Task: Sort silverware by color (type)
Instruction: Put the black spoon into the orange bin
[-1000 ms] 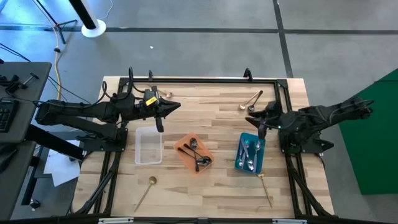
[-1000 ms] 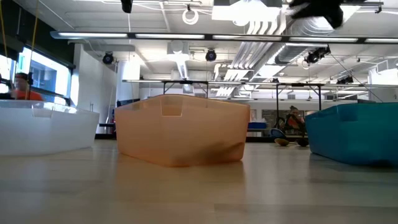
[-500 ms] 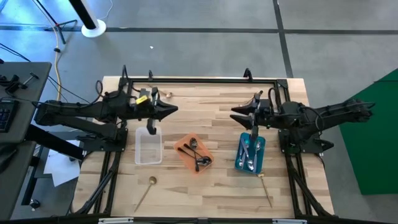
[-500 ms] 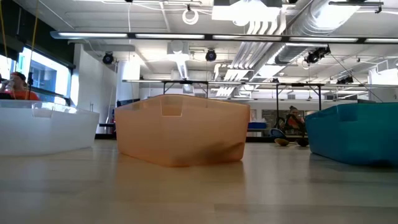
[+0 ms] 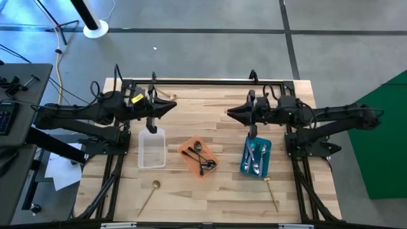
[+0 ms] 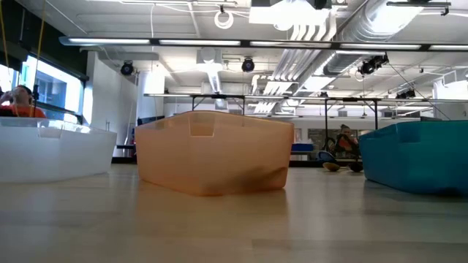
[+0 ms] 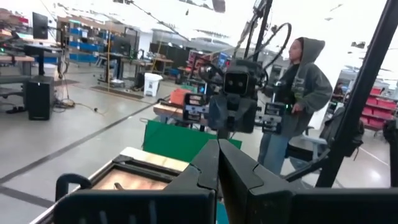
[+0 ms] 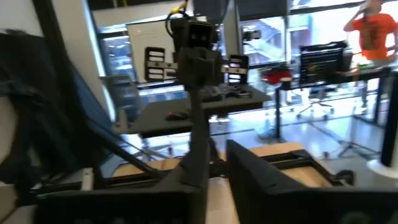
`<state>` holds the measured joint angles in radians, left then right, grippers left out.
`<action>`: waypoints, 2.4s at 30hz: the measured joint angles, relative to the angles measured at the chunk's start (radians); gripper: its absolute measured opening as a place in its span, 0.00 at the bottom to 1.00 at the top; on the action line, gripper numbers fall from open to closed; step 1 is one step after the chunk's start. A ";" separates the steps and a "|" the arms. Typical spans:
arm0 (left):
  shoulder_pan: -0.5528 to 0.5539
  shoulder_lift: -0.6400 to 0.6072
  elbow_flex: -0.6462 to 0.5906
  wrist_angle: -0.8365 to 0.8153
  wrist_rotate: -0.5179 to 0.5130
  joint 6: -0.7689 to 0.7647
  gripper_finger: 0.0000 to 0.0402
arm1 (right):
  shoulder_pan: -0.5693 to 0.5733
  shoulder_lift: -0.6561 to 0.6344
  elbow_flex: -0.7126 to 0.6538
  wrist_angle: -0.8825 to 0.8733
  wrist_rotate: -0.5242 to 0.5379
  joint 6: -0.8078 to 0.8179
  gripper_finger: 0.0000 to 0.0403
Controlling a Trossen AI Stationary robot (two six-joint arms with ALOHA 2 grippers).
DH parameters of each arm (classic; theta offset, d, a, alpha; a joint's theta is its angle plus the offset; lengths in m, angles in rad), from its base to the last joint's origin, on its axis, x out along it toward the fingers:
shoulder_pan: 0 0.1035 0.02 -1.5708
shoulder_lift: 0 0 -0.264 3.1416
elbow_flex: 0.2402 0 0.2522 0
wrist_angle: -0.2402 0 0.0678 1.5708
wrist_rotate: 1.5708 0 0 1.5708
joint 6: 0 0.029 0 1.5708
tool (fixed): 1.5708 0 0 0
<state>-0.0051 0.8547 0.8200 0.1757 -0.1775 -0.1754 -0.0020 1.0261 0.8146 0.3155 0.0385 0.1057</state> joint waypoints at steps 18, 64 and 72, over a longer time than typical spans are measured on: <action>0.000 0.075 -0.001 -0.014 0.038 0.021 0.00 | -0.039 0.006 0.000 0.004 -0.122 0.000 0.00; 0.000 0.075 -0.001 -0.031 0.037 0.022 0.00 | -0.039 0.007 0.000 -0.049 -0.101 0.070 0.00; 0.000 0.075 -0.002 -0.031 0.037 0.022 0.00 | -0.039 0.007 0.000 -0.049 -0.101 0.077 0.00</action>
<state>-0.0050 0.9295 0.8185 0.1452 -0.1406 -0.1532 -0.0414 1.0332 0.8150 0.2661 -0.0624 0.1825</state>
